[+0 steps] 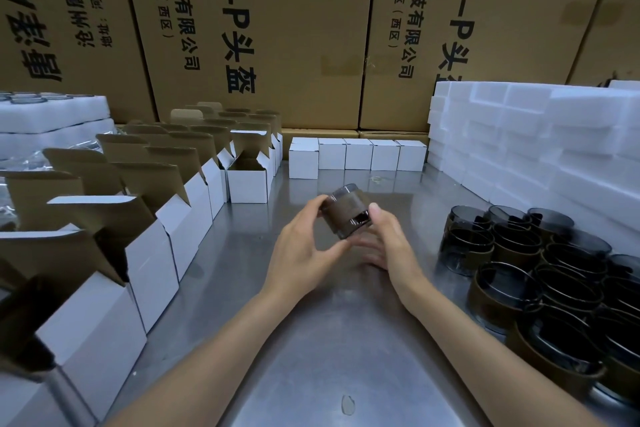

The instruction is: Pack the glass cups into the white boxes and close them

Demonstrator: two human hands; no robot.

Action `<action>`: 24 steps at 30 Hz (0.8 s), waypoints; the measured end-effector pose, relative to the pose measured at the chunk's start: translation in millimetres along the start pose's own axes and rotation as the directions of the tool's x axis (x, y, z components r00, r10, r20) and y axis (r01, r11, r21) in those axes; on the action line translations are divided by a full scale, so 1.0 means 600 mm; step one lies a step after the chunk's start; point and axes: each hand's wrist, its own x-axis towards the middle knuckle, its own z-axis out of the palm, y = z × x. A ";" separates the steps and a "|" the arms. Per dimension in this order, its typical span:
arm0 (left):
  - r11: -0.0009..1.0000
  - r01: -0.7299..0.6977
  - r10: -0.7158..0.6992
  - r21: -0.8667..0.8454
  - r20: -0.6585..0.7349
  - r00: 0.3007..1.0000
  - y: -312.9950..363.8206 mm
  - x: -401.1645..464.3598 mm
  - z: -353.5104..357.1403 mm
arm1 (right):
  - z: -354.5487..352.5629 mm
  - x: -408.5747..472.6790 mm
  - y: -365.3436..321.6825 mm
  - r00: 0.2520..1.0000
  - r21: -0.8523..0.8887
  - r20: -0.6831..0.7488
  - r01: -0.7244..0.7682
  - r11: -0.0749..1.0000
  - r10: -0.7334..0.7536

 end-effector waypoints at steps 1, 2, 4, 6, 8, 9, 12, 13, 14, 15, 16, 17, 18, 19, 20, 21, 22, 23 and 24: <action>1.000 0.023 -0.023 -0.016 0.002 1.000 -0.002 0.001 0.000 | -0.001 0.001 -0.002 0.998 0.029 0.052 -0.049 0.998 0.047; 0.999 0.035 -0.035 -0.022 0.011 0.999 -0.003 0.002 0.000 | -0.003 0.003 -0.003 0.993 0.030 0.095 -0.073 0.997 0.069; 0.999 0.031 -0.030 -0.022 0.038 0.999 -0.005 0.001 0.000 | -0.006 0.005 -0.003 0.985 0.003 0.144 -0.096 0.995 0.095; 0.999 0.032 -0.031 -0.008 0.072 0.997 -0.005 0.001 0.002 | -0.006 0.003 -0.004 0.986 -0.006 0.138 -0.099 0.995 0.098; 0.998 0.059 -0.060 0.007 0.133 0.989 -0.006 0.000 0.003 | -0.004 0.002 -0.001 0.998 0.043 0.042 -0.055 0.998 0.053; 0.998 0.068 -0.069 0.011 0.159 0.985 -0.007 -0.001 0.003 | -0.003 0.002 0.003 0.999 0.032 -0.032 -0.015 0.999 0.016; 0.998 0.025 -0.034 0.053 0.185 0.982 -0.006 -0.002 0.002 | -0.001 0.000 0.010 0.971 -0.162 -0.206 0.090 0.983 -0.122; 0.997 -0.013 -0.001 0.077 0.175 0.985 -0.004 -0.003 0.002 | 0.000 0.000 0.011 0.963 -0.192 -0.217 0.120 0.974 -0.161; 0.994 -0.056 0.040 0.098 0.160 0.986 -0.002 -0.003 0.001 | 0.000 0.001 0.013 0.958 -0.207 -0.215 0.147 0.967 -0.192; 0.988 -0.100 0.083 0.116 0.144 0.986 0.000 -0.003 0.001 | -0.001 0.003 0.015 0.953 -0.223 -0.212 0.170 0.960 -0.218; 0.982 -0.136 0.119 0.131 0.131 0.984 0.001 -0.003 0.002 | -0.001 0.005 0.018 0.949 -0.245 -0.206 0.184 0.952 -0.237; 0.977 -0.160 0.143 0.140 0.121 0.982 0.003 -0.003 0.002 | 0.000 0.006 0.019 0.949 -0.261 -0.191 0.197 0.945 -0.251; 0.975 -0.168 0.153 0.142 0.110 0.982 0.003 -0.004 0.002 | 0.001 0.006 0.020 0.951 -0.273 -0.168 0.209 0.939 -0.260; 0.977 -0.162 0.150 0.137 0.094 0.984 0.002 -0.005 0.002 | 0.002 0.006 0.021 0.955 -0.271 -0.146 0.212 0.939 -0.258; 0.981 -0.146 0.137 0.128 0.072 0.988 0.000 -0.005 0.002 | 0.002 0.005 0.022 0.963 -0.255 -0.122 0.203 0.945 -0.240; 0.987 -0.120 0.115 0.110 0.048 0.992 -0.002 -0.004 0.002 | 0.001 0.003 0.021 0.974 -0.213 -0.102 0.178 0.961 -0.204; 0.993 -0.084 0.083 0.078 0.027 0.996 -0.005 -0.003 0.003 | 0.001 0.002 0.019 0.985 -0.150 -0.081 0.139 0.979 -0.153; 0.999 -0.041 0.040 0.030 0.014 0.999 -0.007 -0.001 0.003 | 0.001 0.000 0.014 0.995 -0.069 -0.054 0.084 0.994 -0.087; 1.000 0.003 -0.003 -0.026 0.011 1.000 -0.009 0.001 0.004 | 0.000 0.000 0.011 1.000 0.001 -0.016 0.024 1.000 -0.024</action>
